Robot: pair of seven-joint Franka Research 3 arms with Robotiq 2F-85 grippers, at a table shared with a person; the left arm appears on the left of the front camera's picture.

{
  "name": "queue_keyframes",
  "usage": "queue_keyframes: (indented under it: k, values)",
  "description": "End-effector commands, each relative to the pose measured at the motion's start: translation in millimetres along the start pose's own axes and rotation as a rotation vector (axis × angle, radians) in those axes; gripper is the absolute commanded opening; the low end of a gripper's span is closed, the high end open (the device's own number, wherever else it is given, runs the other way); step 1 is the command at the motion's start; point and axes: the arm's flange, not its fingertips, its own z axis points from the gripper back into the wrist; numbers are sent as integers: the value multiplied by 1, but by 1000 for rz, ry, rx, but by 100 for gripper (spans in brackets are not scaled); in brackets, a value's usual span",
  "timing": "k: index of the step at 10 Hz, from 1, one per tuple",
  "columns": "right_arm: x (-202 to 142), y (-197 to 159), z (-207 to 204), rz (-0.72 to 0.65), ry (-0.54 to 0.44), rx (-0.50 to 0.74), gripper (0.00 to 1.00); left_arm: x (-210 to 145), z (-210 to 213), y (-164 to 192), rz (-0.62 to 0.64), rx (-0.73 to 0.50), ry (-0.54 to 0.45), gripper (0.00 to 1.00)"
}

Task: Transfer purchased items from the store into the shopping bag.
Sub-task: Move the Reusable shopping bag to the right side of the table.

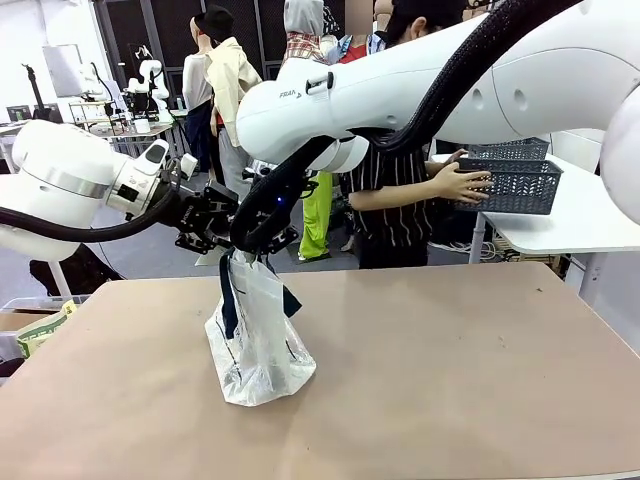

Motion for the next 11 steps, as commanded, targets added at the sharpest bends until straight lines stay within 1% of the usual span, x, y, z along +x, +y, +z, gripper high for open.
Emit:
queue_keyframes:
  k: [1, 3, 7, 11]
  values:
    - [1, 5, -6, 39, 14, 51, 0, 0, -3, -2, -28, -1, -8, 76]
    - [-1, 10, -8, 67, 21, 71, 0, 6, -10, -4, -1, 38, -10, 76]
    - [-2, 9, -7, 71, 20, 82, 0, 11, -22, -12, 11, 107, -15, 76]
    - [-5, 10, -7, 86, 17, 85, 0, 12, -27, -13, 31, 164, 2, 0]
